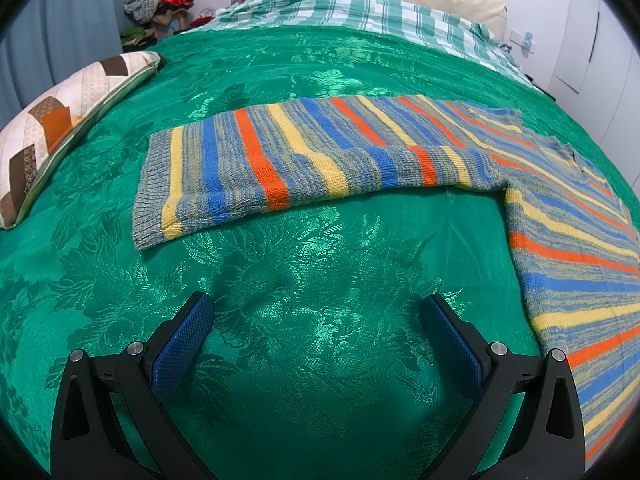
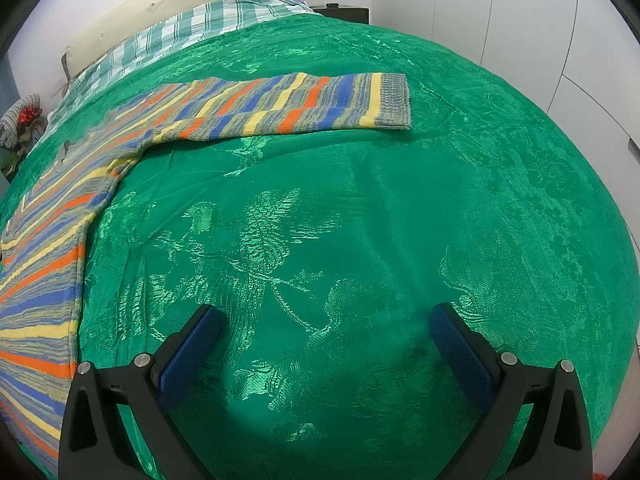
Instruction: Fold small clothes
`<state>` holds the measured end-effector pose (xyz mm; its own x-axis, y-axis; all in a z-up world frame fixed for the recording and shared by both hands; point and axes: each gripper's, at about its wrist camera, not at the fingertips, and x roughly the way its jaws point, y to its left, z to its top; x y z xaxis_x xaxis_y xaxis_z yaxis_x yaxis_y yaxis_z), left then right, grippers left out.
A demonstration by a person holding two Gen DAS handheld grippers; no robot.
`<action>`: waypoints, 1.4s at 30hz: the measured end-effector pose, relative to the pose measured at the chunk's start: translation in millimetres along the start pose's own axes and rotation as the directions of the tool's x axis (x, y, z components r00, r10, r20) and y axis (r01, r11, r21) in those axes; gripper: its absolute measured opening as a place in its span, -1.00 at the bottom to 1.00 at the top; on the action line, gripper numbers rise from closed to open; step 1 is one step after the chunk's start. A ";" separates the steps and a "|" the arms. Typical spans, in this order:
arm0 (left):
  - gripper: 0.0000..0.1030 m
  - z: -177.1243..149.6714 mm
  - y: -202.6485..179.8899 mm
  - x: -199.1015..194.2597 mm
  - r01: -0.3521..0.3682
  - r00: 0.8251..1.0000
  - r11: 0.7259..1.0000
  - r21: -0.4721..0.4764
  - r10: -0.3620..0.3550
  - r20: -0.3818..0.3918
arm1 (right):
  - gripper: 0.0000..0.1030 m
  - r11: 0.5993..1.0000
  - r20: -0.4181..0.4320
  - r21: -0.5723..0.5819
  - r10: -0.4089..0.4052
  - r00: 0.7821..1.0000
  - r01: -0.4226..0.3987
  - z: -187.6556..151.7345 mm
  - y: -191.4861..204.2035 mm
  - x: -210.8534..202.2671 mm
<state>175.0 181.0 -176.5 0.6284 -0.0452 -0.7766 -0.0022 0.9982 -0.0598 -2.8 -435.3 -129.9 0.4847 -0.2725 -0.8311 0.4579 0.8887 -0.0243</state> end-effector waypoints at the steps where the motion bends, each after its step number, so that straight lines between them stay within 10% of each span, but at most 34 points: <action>1: 0.99 0.0 0.1 0.0 0.000 1.000 1.000 0.000 0.000 0.000 | 1.00 1.000 0.000 0.000 0.000 1.000 0.000 0.0 0.0 0.0; 42: 0.99 -0.1 0.2 -0.3 0.000 1.000 1.000 -0.001 0.000 0.001 | 1.00 1.000 0.003 -0.007 -0.007 1.000 0.007 0.6 0.0 1.2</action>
<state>174.8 181.2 -176.3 0.6290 -0.0448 -0.7761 -0.0028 0.9982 -0.0599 -1.8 -435.9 -130.5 0.4843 -0.2796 -0.8290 0.4557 0.8895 -0.0337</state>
